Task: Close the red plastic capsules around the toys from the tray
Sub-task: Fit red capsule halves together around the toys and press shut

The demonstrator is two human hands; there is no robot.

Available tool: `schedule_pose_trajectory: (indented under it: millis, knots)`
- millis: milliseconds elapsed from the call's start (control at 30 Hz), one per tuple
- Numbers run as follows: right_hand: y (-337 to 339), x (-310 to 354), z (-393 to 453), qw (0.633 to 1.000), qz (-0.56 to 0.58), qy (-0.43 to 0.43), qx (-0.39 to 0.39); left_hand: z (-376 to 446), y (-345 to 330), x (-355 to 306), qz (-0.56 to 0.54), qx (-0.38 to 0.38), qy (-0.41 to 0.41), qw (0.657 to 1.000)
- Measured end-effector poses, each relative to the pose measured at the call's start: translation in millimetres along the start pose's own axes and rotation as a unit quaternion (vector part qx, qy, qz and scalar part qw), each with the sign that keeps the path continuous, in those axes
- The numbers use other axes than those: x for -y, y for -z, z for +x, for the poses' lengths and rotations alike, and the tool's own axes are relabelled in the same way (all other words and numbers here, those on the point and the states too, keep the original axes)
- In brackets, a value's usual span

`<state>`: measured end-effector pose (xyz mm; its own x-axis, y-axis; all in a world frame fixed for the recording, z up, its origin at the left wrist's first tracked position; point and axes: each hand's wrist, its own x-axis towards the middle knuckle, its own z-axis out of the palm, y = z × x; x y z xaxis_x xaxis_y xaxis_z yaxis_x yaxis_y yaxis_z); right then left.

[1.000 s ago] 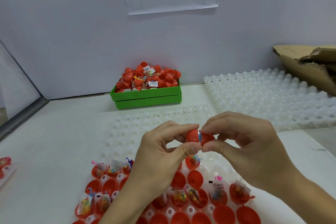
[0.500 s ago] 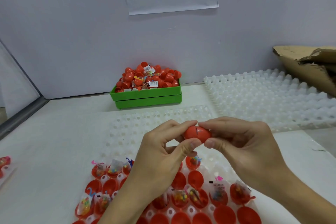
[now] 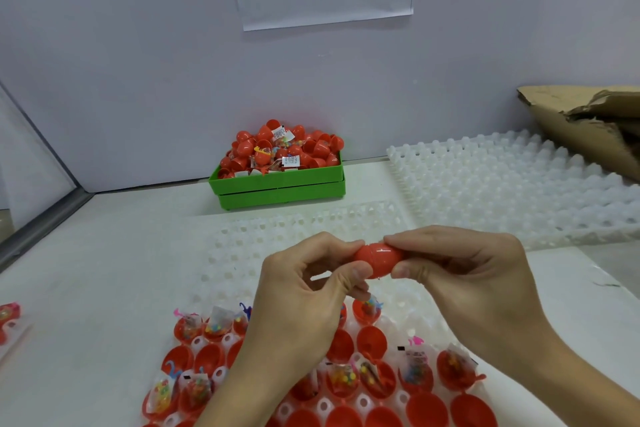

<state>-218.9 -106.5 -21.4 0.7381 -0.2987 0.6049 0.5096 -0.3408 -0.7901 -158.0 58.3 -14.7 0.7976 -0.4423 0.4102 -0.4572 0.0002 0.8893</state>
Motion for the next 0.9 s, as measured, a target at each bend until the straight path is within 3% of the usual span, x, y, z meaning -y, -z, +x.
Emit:
schedule_pose_trajectory:
  millis: [300, 467, 600, 733, 900]
  knots:
    - [-3.5, -0.5, -1.7, 1.000, 0.010, -0.028, -0.005, 2.0, -2.0, 0.2, -0.009, -0.007, 0.003, 1.000]
    - [-4.0, 3.2, -4.6, 0.996, 0.010, -0.068, 0.048, 3.4, -5.0, 5.0, 0.023, -0.007, 0.009, 1.000]
    - [-6.5, 8.8, -5.6, 0.991, 0.003, -0.096, 0.094, -1.0, -13.5, 4.0, 0.103, 0.002, -0.048, 0.994]
    - [-4.5, 6.5, -4.0, 0.979, 0.047, -0.160, 0.121, -0.4, -12.9, 6.3, 0.202, 0.034, -0.137, 0.969]
    - [-2.9, 9.9, -0.6, 0.963, 0.121, -0.203, 0.130, 1.6, -5.2, 5.9, 0.277, 0.021, -0.196, 0.940]
